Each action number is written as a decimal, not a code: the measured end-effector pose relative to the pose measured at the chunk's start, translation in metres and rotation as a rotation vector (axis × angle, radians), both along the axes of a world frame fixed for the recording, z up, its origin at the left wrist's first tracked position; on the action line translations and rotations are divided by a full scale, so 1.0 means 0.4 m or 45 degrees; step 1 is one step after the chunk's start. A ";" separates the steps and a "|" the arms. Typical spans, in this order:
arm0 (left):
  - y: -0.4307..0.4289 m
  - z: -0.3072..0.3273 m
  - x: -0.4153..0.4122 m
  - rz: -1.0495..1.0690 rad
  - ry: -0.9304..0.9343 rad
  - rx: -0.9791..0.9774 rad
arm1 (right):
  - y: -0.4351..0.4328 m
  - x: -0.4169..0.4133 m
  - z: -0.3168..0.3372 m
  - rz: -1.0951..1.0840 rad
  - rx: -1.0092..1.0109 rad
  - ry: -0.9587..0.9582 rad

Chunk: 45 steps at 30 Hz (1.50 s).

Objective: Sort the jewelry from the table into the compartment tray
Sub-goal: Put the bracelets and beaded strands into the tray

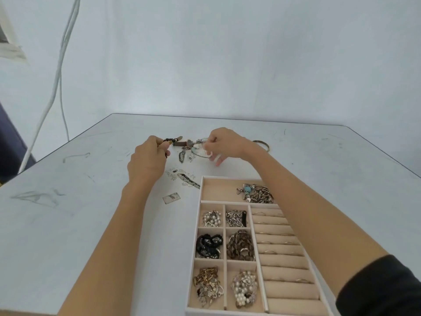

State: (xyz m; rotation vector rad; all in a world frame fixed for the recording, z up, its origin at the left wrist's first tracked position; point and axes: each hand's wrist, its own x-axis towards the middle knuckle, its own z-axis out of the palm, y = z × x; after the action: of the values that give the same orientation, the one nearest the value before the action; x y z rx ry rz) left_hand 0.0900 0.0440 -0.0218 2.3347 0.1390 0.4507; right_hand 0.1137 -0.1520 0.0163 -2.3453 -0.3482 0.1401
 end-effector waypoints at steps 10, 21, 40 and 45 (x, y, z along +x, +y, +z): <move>-0.019 0.030 -0.065 -0.099 -0.198 -0.140 | -0.122 -0.173 0.051 -0.012 0.805 -0.041; -0.030 0.004 -0.132 -0.209 -0.231 -0.188 | -0.222 -0.332 0.046 -0.149 0.684 -0.047; -0.034 -0.026 -0.157 -0.220 -0.201 -0.007 | -0.185 -0.320 0.025 -0.295 -0.343 -0.112; -0.033 -0.029 -0.155 -0.232 -0.209 0.005 | -0.185 -0.314 0.024 -0.263 -0.327 -0.180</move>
State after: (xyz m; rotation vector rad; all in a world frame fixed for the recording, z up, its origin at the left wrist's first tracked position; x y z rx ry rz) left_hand 0.0282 0.0308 -0.0334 2.2778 -0.1519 0.5485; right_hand -0.0120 -0.2261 0.0257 -2.6362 -0.1609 -0.0865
